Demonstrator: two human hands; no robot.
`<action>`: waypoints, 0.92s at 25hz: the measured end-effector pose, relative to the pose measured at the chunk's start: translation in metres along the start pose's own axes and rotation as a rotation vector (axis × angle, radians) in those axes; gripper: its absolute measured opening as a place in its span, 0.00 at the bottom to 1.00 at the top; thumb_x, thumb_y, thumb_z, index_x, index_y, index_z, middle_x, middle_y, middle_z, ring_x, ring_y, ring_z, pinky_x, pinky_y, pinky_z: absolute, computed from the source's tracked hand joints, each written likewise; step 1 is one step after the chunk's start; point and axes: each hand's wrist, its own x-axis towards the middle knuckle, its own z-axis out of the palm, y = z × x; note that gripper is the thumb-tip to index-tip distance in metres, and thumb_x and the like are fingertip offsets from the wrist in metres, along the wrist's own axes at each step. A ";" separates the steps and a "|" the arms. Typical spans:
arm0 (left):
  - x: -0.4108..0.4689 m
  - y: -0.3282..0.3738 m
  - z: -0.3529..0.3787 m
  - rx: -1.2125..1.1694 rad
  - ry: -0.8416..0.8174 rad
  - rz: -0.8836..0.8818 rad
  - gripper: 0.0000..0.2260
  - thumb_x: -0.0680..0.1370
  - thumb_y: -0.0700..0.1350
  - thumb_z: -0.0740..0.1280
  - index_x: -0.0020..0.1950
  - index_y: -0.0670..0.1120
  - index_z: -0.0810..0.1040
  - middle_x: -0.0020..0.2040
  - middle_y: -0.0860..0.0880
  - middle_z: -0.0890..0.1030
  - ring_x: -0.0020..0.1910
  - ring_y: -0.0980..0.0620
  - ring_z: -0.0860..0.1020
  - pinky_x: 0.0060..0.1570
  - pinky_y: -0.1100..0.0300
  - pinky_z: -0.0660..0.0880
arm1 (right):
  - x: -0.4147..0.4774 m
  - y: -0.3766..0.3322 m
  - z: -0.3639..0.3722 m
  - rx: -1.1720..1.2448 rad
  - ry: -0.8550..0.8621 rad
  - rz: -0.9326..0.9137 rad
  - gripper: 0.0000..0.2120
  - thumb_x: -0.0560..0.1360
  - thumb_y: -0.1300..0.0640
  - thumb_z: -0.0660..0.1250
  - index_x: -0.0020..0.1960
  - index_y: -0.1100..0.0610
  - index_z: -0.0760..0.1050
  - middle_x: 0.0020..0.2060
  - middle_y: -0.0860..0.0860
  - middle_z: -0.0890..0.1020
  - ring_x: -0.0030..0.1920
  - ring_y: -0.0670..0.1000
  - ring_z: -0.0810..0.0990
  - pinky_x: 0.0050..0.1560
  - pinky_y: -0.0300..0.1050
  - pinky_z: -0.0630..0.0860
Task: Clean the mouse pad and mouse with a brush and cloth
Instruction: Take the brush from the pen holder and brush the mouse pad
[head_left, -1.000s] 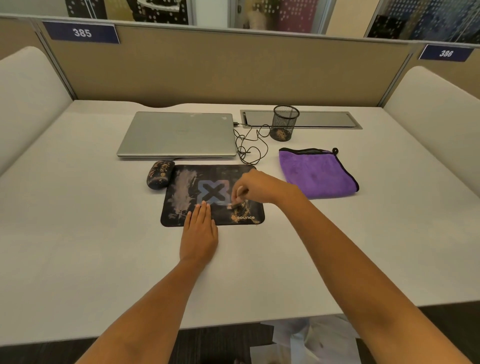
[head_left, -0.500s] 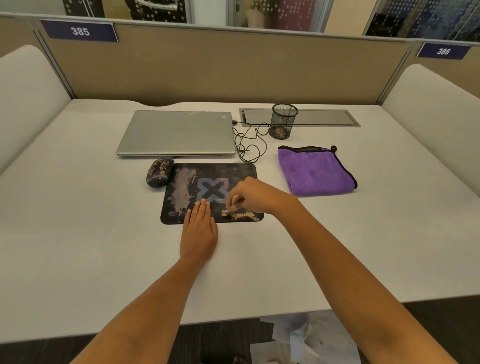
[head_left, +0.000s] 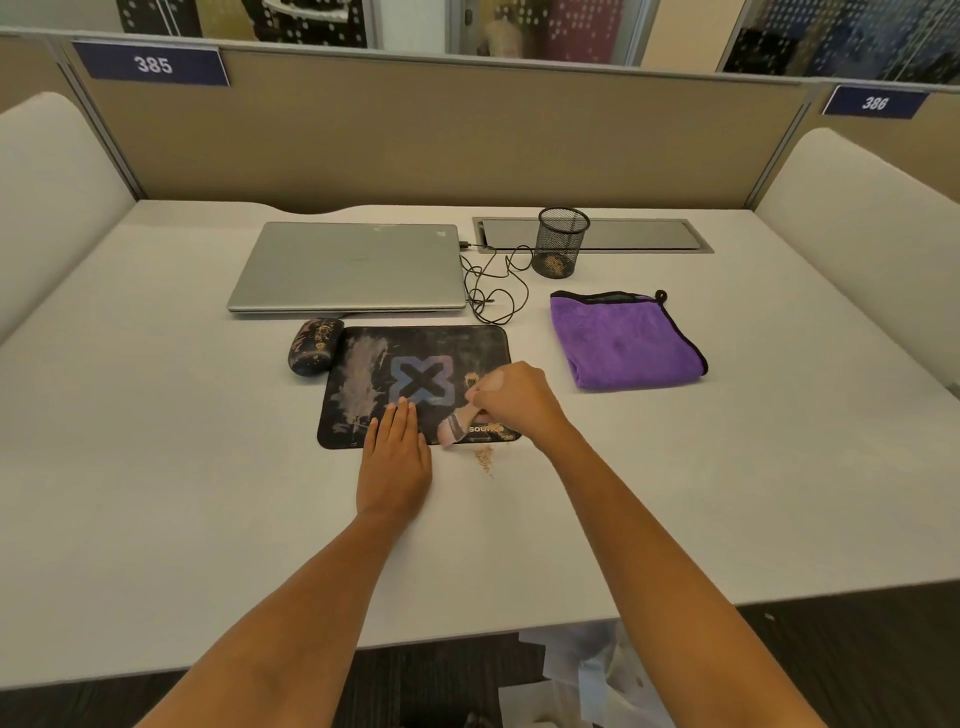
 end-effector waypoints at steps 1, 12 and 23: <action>0.000 0.000 0.000 0.000 0.006 -0.001 0.28 0.76 0.51 0.38 0.75 0.43 0.50 0.76 0.46 0.53 0.76 0.51 0.48 0.71 0.58 0.39 | 0.003 0.008 -0.003 0.006 0.026 0.055 0.11 0.73 0.58 0.67 0.49 0.64 0.82 0.47 0.59 0.84 0.47 0.56 0.83 0.52 0.49 0.80; 0.000 0.001 -0.002 0.008 0.002 0.001 0.28 0.77 0.50 0.39 0.75 0.42 0.49 0.77 0.46 0.52 0.76 0.50 0.48 0.71 0.58 0.38 | 0.002 0.004 0.008 0.245 0.006 0.173 0.12 0.73 0.58 0.70 0.51 0.66 0.81 0.45 0.59 0.84 0.46 0.56 0.84 0.54 0.50 0.81; 0.000 0.001 0.000 -0.024 0.004 -0.010 0.28 0.77 0.51 0.38 0.75 0.43 0.49 0.77 0.47 0.52 0.76 0.52 0.47 0.72 0.58 0.39 | 0.012 -0.019 0.003 -0.133 0.117 -0.275 0.14 0.78 0.56 0.63 0.60 0.60 0.79 0.57 0.56 0.82 0.56 0.54 0.80 0.60 0.42 0.74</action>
